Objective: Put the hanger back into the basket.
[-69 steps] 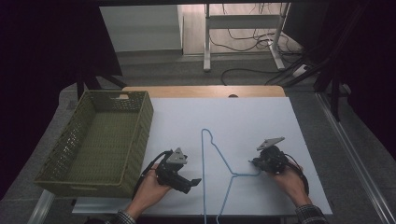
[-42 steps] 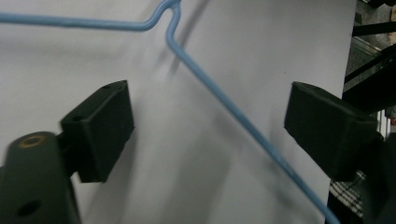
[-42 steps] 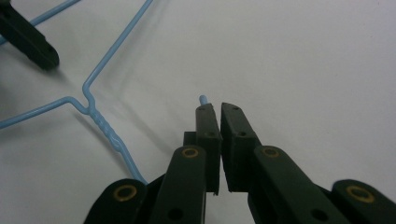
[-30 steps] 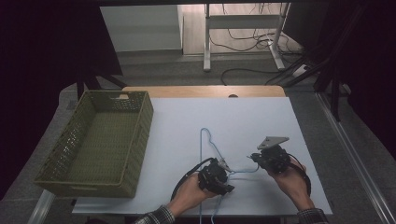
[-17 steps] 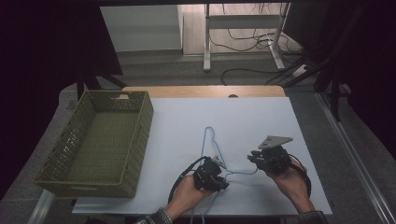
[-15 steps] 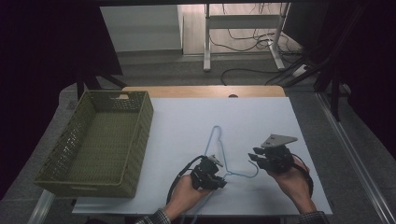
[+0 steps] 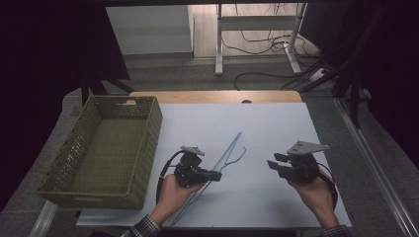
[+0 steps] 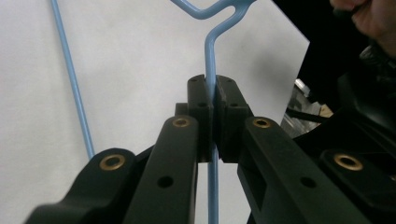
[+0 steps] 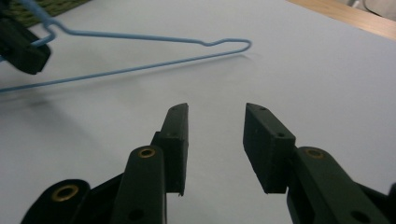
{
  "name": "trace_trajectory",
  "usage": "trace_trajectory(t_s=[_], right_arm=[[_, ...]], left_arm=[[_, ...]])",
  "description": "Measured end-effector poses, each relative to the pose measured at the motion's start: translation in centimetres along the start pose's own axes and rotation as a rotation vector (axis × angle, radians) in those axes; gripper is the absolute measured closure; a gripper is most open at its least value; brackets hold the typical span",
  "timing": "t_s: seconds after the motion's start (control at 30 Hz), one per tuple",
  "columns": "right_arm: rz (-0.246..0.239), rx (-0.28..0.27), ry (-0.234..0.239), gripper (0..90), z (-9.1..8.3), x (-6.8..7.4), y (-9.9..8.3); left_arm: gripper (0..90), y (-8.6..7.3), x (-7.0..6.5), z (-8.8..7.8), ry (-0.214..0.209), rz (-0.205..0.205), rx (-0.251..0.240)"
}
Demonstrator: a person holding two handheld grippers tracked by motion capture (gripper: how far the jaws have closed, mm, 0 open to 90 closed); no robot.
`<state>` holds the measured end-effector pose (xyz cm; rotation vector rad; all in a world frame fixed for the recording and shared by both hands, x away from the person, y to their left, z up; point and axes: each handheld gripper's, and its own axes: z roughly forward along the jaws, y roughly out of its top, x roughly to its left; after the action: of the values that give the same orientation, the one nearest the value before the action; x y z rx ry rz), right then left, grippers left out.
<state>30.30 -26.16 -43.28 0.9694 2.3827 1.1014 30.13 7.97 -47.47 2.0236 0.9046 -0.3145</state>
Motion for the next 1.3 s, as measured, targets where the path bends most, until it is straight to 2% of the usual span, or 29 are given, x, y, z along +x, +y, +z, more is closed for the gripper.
trace_trajectory(t_s=[0.23,0.27,0.3,0.53,0.67,0.73,0.83,0.87,0.93,0.97,1.0,1.03,1.07,1.1,1.23,1.3], right_arm=[[-0.029,-0.038,0.099,56.8,0.5,2.5,1.1],[-0.029,-0.038,0.099,56.8,0.5,2.5,1.1],[-0.038,-0.057,0.134,56.6,0.7,3.4,1.6],[-0.079,-0.101,0.207,56.2,1.8,6.5,3.2],[-0.077,-0.132,0.243,57.5,2.8,7.6,4.2],[-0.076,-0.137,0.243,58.9,3.1,7.9,4.5],[-0.091,-0.148,0.236,72.8,3.9,8.5,5.0],[-0.098,-0.153,0.234,80.9,4.0,8.6,5.1],[-0.128,-0.149,0.199,84.2,4.1,9.0,5.2],[-0.136,-0.144,0.194,84.5,4.1,9.2,5.3],[-0.150,-0.141,0.184,84.5,4.0,9.5,5.4],[-0.150,-0.141,0.184,84.5,4.0,9.5,5.4],[-0.163,-0.128,0.169,84.6,3.9,9.8,5.8],[-0.169,-0.126,0.162,84.6,3.9,9.9,5.9],[-0.184,-0.111,0.141,84.8,3.8,10.2,6.5],[-0.180,-0.105,0.135,84.9,3.8,10.2,6.7]], left_arm=[[86.8,-0.1,0.0,-0.9,-0.018,-0.002,-0.031],[86.8,-0.1,-0.1,-1.0,-0.020,-0.001,-0.037],[86.8,0.0,-0.1,-1.0,-0.027,-0.003,-0.043],[86.8,0.1,-0.5,-0.7,-0.044,-0.007,-0.054],[86.8,0.0,-0.6,-0.6,-0.050,-0.011,-0.054],[86.7,0.0,-0.6,-0.6,-0.051,-0.010,-0.054],[86.6,0.0,-0.9,-0.4,-0.040,-0.001,-0.044],[86.5,0.0,-1.0,-0.4,-0.022,0.013,-0.037],[85.9,0.0,-1.2,-0.5,0.016,0.044,-0.022],[85.5,0.0,-1.2,-0.5,0.016,0.044,-0.022],[83.6,-0.1,-1.5,-0.8,0.038,0.077,-0.031],[78.0,-0.1,-1.5,-0.8,0.038,0.077,-0.031],[70.0,0.1,-1.7,-1.3,0.069,0.101,-0.029],[65.3,0.1,-1.8,-1.7,0.083,0.123,-0.025],[36.9,0.3,-2.4,-2.7,0.153,0.177,0.008],[30.7,0.5,-2.7,-2.9,0.183,0.210,0.039]])
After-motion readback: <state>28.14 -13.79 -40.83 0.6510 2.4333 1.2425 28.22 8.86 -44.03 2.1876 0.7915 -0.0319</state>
